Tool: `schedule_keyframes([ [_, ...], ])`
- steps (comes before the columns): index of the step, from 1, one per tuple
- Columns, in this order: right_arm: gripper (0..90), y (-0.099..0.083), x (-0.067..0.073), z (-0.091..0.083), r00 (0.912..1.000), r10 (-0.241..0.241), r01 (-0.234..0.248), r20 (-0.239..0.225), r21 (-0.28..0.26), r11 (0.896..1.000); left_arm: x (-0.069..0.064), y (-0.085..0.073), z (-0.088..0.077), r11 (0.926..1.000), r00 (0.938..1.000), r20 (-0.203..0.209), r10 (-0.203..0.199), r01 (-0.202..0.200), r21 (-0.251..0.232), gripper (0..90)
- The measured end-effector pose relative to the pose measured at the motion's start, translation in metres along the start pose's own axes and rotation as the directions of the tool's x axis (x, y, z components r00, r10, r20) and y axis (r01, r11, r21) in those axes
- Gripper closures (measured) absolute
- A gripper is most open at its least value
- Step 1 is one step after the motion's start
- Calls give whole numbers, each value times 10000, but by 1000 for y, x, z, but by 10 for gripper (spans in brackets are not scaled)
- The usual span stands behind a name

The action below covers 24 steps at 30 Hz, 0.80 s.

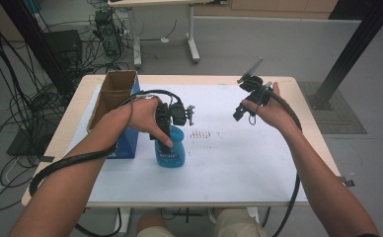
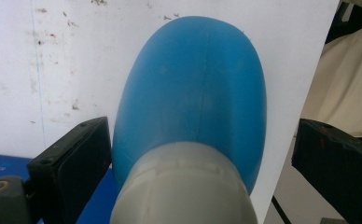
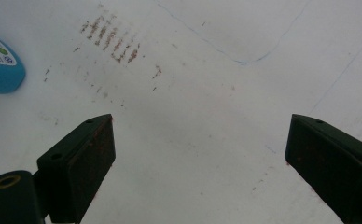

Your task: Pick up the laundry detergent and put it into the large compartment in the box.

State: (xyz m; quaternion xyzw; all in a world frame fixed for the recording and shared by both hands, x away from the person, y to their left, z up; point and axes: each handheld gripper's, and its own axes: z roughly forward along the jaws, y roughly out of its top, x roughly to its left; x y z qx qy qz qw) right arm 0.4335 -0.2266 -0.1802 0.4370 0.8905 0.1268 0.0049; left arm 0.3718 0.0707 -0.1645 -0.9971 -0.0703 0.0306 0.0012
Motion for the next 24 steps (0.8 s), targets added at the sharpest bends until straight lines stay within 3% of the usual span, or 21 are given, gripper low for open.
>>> schedule_keyframes([
  [24,85,1,0,-1,10000,-21,21,1,0,10000,1,-3,-1,10000,10000,-5,-14,14,-55,55],
])
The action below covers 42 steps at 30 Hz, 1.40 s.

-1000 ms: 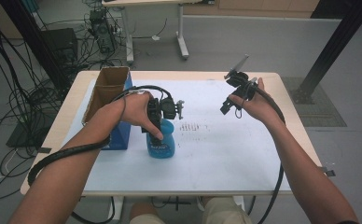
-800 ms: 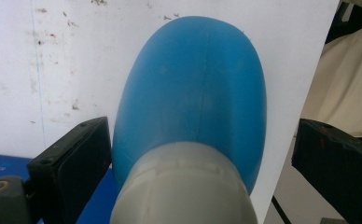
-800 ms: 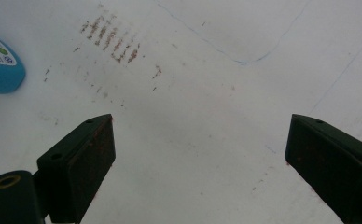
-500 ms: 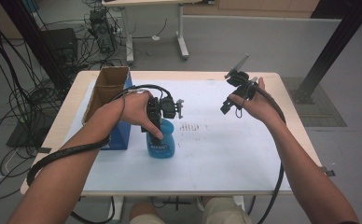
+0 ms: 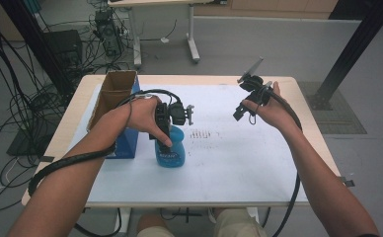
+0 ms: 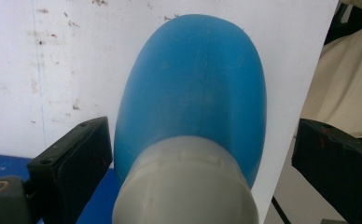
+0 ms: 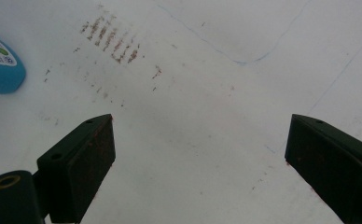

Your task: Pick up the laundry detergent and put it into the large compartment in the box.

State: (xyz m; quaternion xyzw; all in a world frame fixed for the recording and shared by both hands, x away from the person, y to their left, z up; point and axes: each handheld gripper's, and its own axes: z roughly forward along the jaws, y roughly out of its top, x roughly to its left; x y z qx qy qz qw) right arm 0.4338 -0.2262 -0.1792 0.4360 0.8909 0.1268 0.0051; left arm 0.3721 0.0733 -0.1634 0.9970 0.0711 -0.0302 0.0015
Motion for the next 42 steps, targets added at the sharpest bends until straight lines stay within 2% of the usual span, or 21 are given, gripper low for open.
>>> schedule_keyframes([
  [18,85,1,2,0,10000,-40,40,-1,7,10000,0,-4,-2,10000,10000,-23,-76,76,-43,55],
  [42,85,-1,-1,-2,10000,4,-4,9,-50,10000,1,0,-3,10000,10000,-24,-22,22,62,55],
])
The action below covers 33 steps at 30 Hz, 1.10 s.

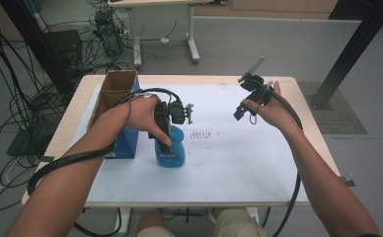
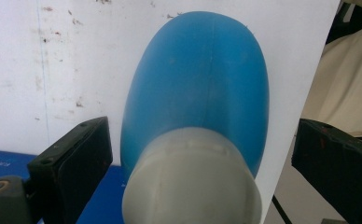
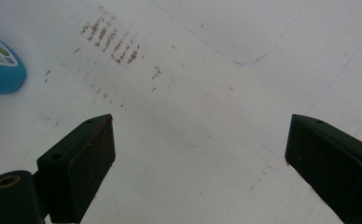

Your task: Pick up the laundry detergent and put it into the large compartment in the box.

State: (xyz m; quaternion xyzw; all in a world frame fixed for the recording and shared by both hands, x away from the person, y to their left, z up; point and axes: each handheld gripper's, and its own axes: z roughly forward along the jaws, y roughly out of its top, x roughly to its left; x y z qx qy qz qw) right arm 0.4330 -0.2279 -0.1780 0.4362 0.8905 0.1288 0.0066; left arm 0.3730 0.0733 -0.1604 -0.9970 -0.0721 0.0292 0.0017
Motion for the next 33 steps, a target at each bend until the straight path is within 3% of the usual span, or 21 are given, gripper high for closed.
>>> schedule_keyframes([
  [33,85,0,0,3,10000,18,-18,-32,2,10000,-1,0,4,10000,10000,-74,19,-19,23,70],
])
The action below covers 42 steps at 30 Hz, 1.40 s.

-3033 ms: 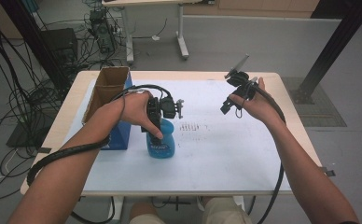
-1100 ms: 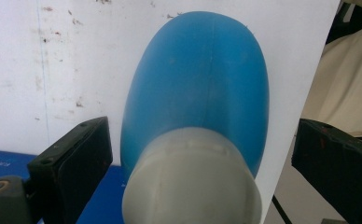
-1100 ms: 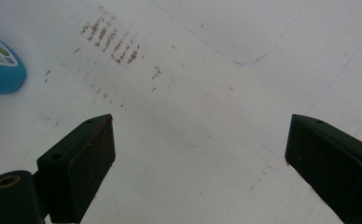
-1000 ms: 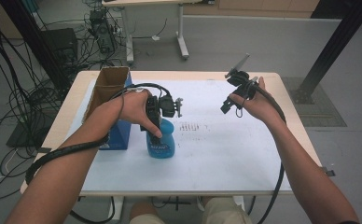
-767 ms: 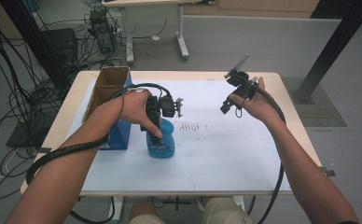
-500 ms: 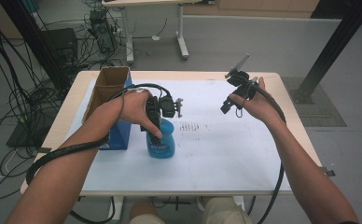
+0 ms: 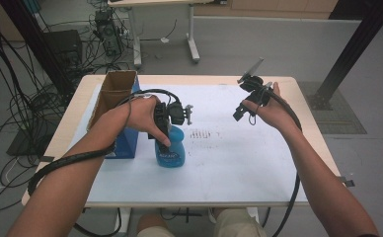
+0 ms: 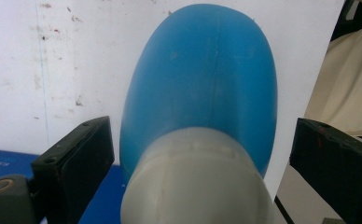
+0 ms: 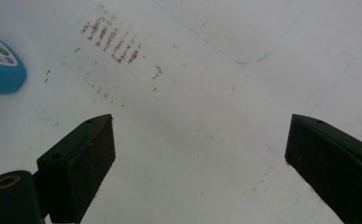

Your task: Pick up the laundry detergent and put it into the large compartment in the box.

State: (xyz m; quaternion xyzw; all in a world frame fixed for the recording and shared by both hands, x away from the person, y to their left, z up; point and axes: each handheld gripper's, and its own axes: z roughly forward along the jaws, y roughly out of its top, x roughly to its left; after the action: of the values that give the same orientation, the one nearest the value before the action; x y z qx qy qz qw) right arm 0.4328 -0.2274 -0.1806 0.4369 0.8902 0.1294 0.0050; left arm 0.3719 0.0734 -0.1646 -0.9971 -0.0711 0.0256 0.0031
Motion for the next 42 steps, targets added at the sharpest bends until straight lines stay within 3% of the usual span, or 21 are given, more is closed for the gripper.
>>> schedule_keyframes([
  [10,86,0,0,-1,10000,13,-13,14,-15,10000,-1,0,3,10000,9999,-88,58,-57,42,106],
  [24,85,-1,0,0,10000,24,-24,27,-32,10000,-1,1,2,9999,9996,-221,166,-165,22,242],
  [42,86,-2,-2,0,10000,7,-7,-1,-49,10000,0,3,2,9995,9994,-193,302,-303,-7,350],
])
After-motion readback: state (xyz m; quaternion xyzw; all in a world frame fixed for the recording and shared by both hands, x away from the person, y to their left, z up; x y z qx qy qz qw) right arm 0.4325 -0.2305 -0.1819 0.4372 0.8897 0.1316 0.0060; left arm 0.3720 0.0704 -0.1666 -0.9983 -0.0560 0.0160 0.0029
